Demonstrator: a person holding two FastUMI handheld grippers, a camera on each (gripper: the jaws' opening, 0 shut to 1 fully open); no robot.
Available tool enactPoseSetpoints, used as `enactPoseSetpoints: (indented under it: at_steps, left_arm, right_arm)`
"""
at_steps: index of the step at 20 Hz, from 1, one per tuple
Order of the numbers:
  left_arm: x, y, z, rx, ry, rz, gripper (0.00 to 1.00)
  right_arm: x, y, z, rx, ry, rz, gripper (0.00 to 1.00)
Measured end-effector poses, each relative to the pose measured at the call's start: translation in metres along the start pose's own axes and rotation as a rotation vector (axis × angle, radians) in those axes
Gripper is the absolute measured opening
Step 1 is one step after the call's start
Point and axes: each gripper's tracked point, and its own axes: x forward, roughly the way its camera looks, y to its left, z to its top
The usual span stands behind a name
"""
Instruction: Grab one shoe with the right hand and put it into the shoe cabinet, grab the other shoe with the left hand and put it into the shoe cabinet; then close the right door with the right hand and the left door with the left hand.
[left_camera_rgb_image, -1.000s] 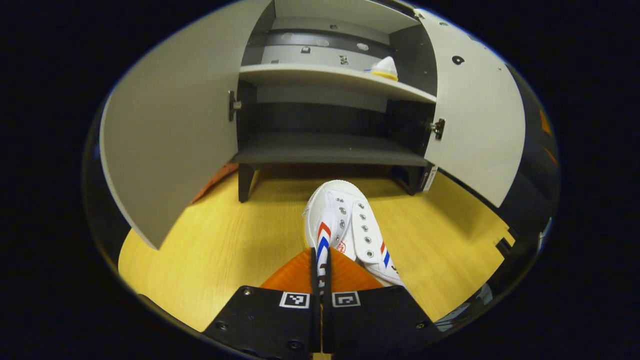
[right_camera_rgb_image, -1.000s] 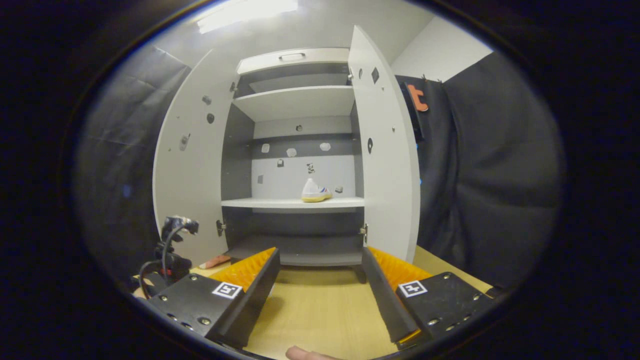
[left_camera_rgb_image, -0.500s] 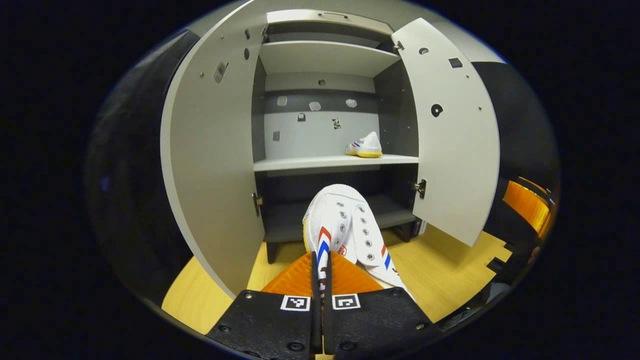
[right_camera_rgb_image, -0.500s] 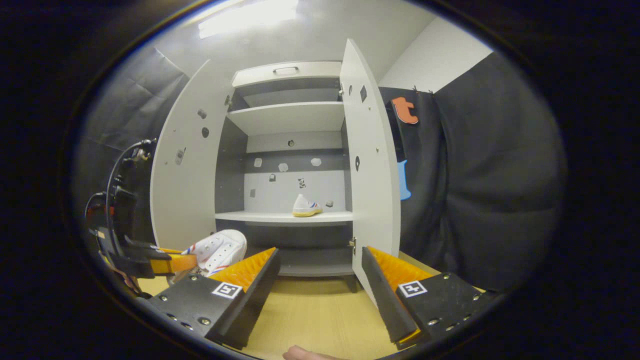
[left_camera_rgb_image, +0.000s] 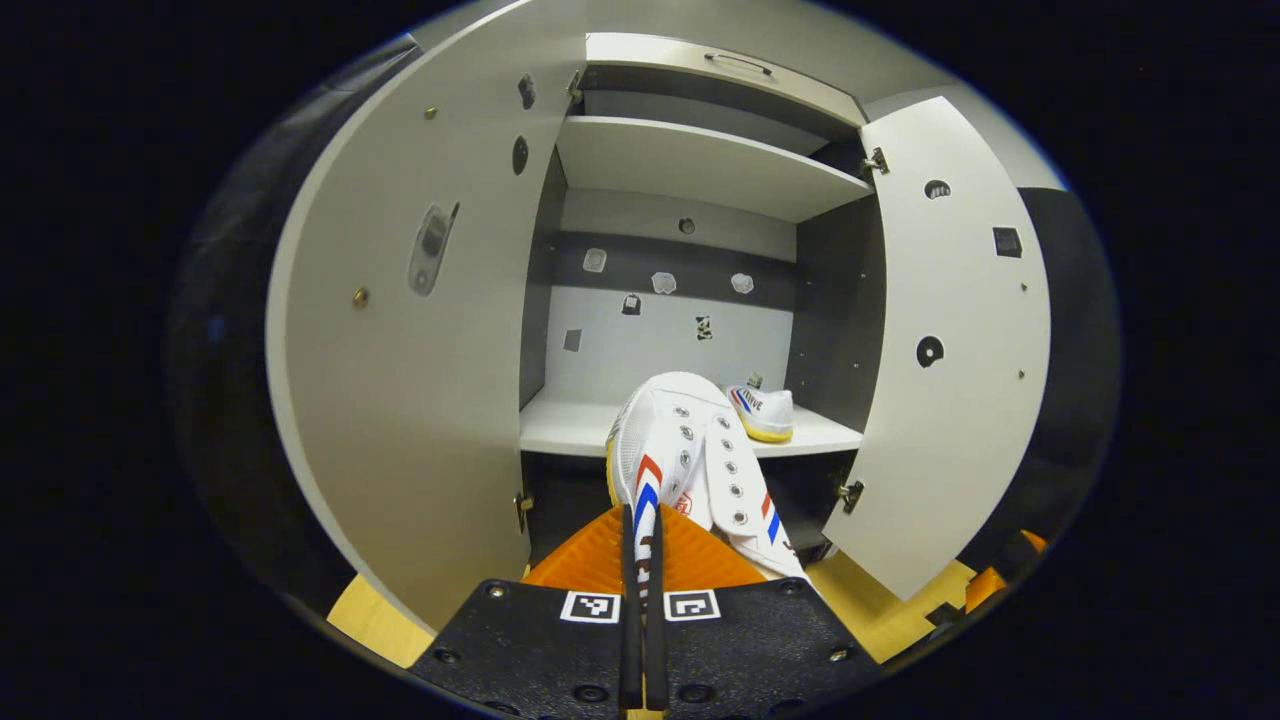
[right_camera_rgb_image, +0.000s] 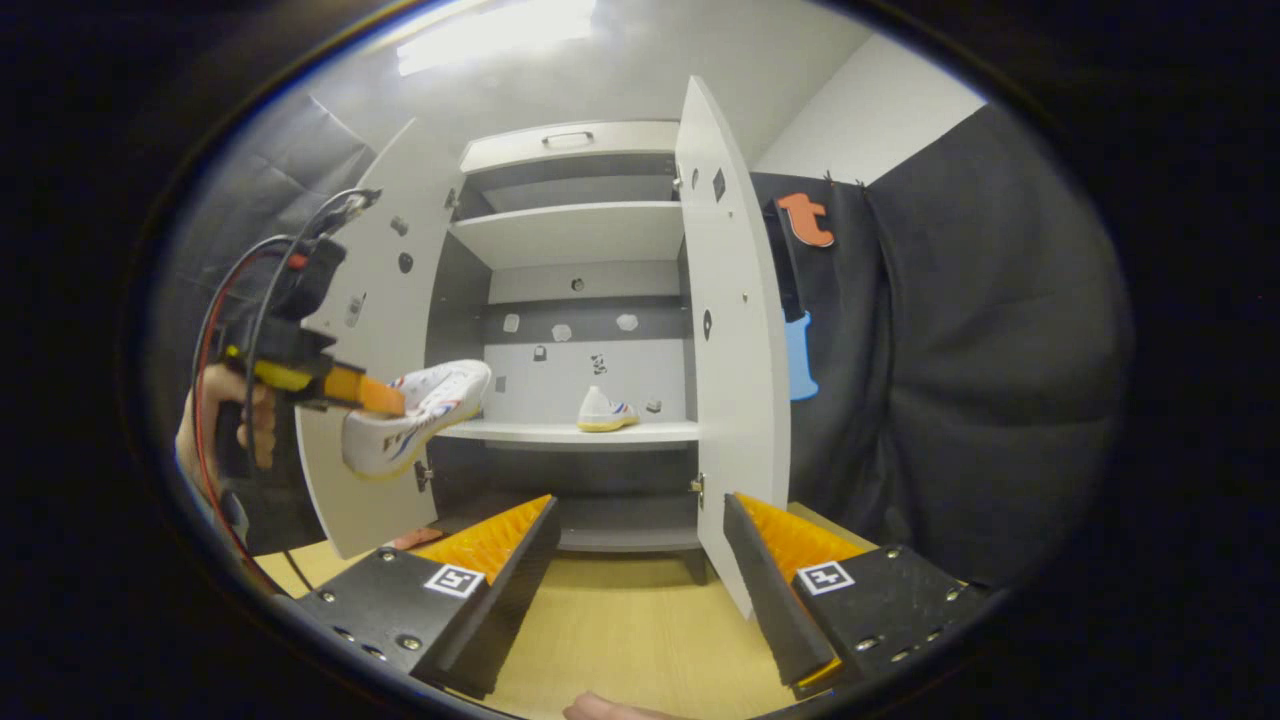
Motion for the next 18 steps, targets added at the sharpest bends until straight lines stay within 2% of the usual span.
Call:
enactPoseSetpoints:
  at_steps: [4,6,9,13,15,18]
  left_arm:
    - [0.043,-0.003,0.042,0.001,0.007,0.015,0.02]
    - [0.069,-0.006,0.056,-0.027,-0.004,0.024,0.02]
    - [0.109,-0.002,0.063,-0.005,0.004,0.062,0.01]
    - [0.174,-0.002,0.068,-0.092,0.013,0.076,0.02]
    - [0.203,0.0,0.065,-0.11,0.041,0.062,0.02]
    - [0.235,0.009,0.051,-0.203,0.098,0.091,0.02]
  right_arm:
    - [-0.004,0.001,0.005,-0.004,-0.013,0.002,0.98]
    - [-0.005,0.003,0.003,0.004,-0.01,0.013,0.98]
    - [-0.005,0.001,0.007,0.017,-0.022,0.018,0.98]
    - [-0.007,-0.002,0.004,0.017,-0.014,0.017,0.98]
    - [-0.006,-0.002,0.007,0.019,-0.019,0.02,0.98]
    - [-0.004,0.001,0.004,0.032,-0.015,0.034,0.98]
